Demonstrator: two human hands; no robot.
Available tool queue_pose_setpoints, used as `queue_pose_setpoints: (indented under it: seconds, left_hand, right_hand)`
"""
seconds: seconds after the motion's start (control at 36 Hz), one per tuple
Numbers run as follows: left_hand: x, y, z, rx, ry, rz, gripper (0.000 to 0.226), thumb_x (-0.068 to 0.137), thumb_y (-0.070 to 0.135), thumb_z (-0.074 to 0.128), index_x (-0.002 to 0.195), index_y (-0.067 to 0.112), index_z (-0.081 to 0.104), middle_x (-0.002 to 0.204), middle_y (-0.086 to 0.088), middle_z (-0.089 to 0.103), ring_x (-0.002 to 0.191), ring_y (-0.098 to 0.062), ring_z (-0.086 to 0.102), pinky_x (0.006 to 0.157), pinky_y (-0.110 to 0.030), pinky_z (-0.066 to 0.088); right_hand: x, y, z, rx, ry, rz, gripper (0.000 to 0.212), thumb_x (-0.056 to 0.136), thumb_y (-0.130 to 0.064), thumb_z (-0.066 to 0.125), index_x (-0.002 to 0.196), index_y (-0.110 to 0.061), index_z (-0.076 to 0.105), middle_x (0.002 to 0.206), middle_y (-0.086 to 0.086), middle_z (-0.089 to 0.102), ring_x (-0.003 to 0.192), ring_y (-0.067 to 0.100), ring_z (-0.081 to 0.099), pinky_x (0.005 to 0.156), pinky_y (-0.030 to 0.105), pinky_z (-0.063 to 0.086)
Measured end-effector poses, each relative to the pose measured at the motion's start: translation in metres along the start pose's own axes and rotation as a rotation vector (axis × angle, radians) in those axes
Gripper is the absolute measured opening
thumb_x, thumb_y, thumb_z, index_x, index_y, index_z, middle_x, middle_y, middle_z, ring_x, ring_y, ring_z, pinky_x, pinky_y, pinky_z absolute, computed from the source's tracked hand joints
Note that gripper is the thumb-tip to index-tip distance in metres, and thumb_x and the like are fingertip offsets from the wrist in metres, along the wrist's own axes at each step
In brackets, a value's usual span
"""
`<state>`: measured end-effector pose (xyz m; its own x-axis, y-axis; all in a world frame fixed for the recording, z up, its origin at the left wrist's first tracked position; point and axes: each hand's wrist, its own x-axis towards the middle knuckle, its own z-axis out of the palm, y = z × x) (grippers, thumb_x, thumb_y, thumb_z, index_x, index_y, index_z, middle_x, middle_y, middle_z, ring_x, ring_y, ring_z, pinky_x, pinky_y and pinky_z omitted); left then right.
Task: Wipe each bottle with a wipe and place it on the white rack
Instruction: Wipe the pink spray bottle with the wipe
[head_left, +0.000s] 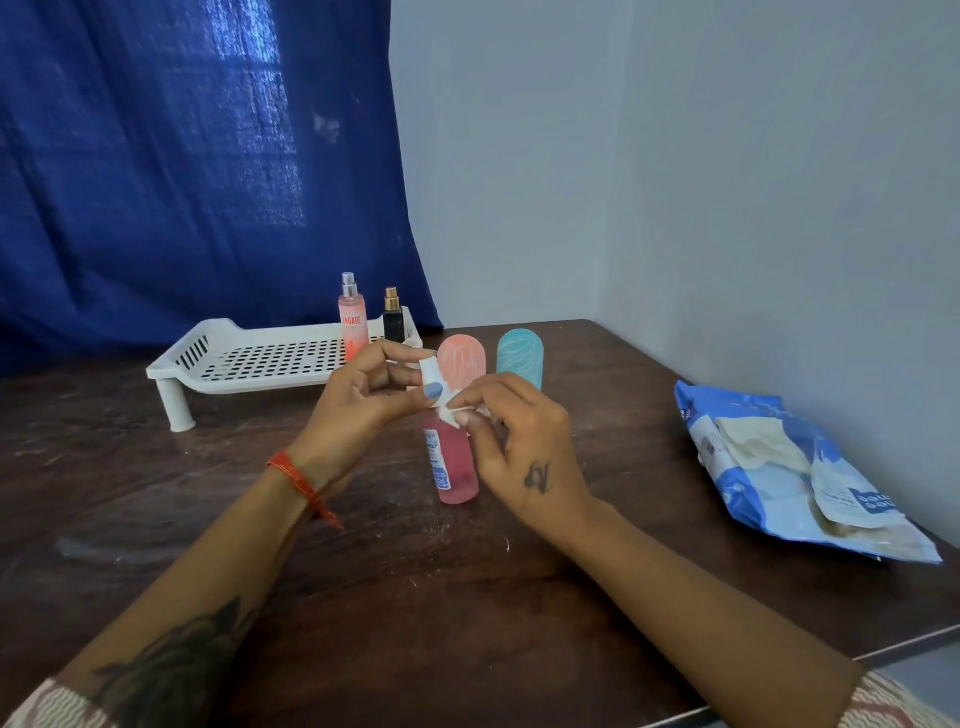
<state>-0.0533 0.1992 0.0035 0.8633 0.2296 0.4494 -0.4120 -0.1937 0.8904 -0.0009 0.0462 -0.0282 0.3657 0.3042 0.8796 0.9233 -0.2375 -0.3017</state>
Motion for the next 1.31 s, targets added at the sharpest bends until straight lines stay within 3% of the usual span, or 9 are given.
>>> queue_pose_setpoints:
  seconds: [0.08,0.19,0.44,0.61,0.69,0.81,1.0,1.19,1.31]
  left_hand:
    - [-0.0002,-0.0005,-0.0008,-0.021,-0.029,0.012,0.026,0.072,0.008,0.068,0.092,0.023,0.062,0.072,0.009,0.069,0.078,-0.006,0.066,0.073,-0.022,0.053]
    - [-0.0003,-0.0006,-0.0037,-0.044,-0.069,-0.007,0.029,0.066,0.016,0.067,0.094,0.023,0.061,0.076,0.009,0.069,0.079,-0.005,0.066,0.070,-0.018,0.053]
    - [-0.0003,0.0007,-0.0082,-0.080,-0.162,-0.044,0.042,0.074,0.010,0.072,0.112,0.026,0.061,0.079,0.008,0.066,0.083,-0.007,0.066,0.072,-0.022,0.054]
    - [-0.0016,0.0021,-0.0082,0.012,-0.157,-0.041,0.037,0.076,0.019,0.066,0.112,0.029,0.063,0.102,0.000,0.071,0.103,-0.017,0.065,0.083,-0.026,0.055]
    - [-0.0018,0.0034,-0.0077,0.048,-0.133,-0.016,0.038,0.074,0.021,0.064,0.111,0.029,0.064,0.103,-0.005,0.069,0.099,-0.017,0.066,0.080,-0.024,0.055]
    - [-0.0014,0.0035,-0.0052,0.087,-0.085,0.031,0.039,0.069,0.021,0.068,0.107,0.027,0.064,0.089,-0.010,0.066,0.083,-0.014,0.065,0.075,-0.019,0.055]
    - [0.0001,0.0043,-0.0061,0.073,-0.079,0.016,0.037,0.067,0.017,0.068,0.103,0.025,0.065,0.068,0.009,0.067,0.072,-0.004,0.066,0.069,-0.013,0.052]
    - [-0.0020,0.0068,-0.0048,0.033,-0.097,-0.001,0.038,0.066,0.016,0.068,0.102,0.024,0.066,0.077,0.007,0.068,0.081,-0.008,0.067,0.071,-0.016,0.053]
    - [-0.0024,0.0059,-0.0036,0.007,-0.094,0.003,0.037,0.069,0.012,0.066,0.104,0.022,0.064,0.075,0.011,0.070,0.080,-0.005,0.067,0.069,-0.015,0.053]
  right_hand:
    - [0.0015,0.0037,0.0002,0.078,-0.001,0.084,0.007,0.083,-0.003,0.064,0.085,-0.008,0.068,0.084,0.000,0.067,0.085,0.004,0.057,0.070,0.007,0.045]
    - [0.0027,0.0068,0.0016,0.157,-0.070,0.232,0.007,0.086,-0.009,0.063,0.090,-0.011,0.069,0.086,-0.007,0.066,0.083,-0.006,0.056,0.070,0.004,0.043]
    - [0.0073,0.0097,0.0045,0.327,-0.279,0.524,0.010,0.091,-0.013,0.058,0.094,-0.018,0.066,0.090,-0.008,0.065,0.084,0.009,0.063,0.075,0.019,0.054]
    - [0.0030,0.0046,0.0016,0.191,-0.018,0.322,0.008,0.087,-0.010,0.062,0.092,-0.011,0.068,0.087,-0.004,0.066,0.080,0.002,0.058,0.070,0.005,0.044]
    - [0.0000,0.0019,0.0010,0.095,0.015,0.064,0.009,0.086,-0.011,0.061,0.089,-0.008,0.069,0.087,0.001,0.067,0.083,0.003,0.056,0.072,0.006,0.043]
    - [-0.0021,0.0020,0.0045,0.057,-0.017,-0.005,0.016,0.086,-0.017,0.057,0.093,-0.008,0.068,0.093,0.004,0.066,0.090,0.003,0.055,0.078,0.005,0.040]
    - [0.0024,0.0033,0.0053,0.225,-0.124,0.224,0.007,0.089,-0.013,0.059,0.092,-0.010,0.066,0.088,-0.004,0.065,0.083,-0.004,0.055,0.069,0.003,0.039]
    - [0.0059,0.0071,0.0060,0.413,-0.297,0.501,0.010,0.093,-0.016,0.055,0.099,-0.013,0.062,0.090,0.001,0.066,0.079,0.007,0.063,0.069,0.014,0.053]
    - [0.0045,0.0086,0.0048,0.303,-0.149,0.436,0.010,0.092,-0.018,0.057,0.096,-0.012,0.064,0.088,-0.006,0.064,0.084,-0.001,0.058,0.070,0.007,0.046]
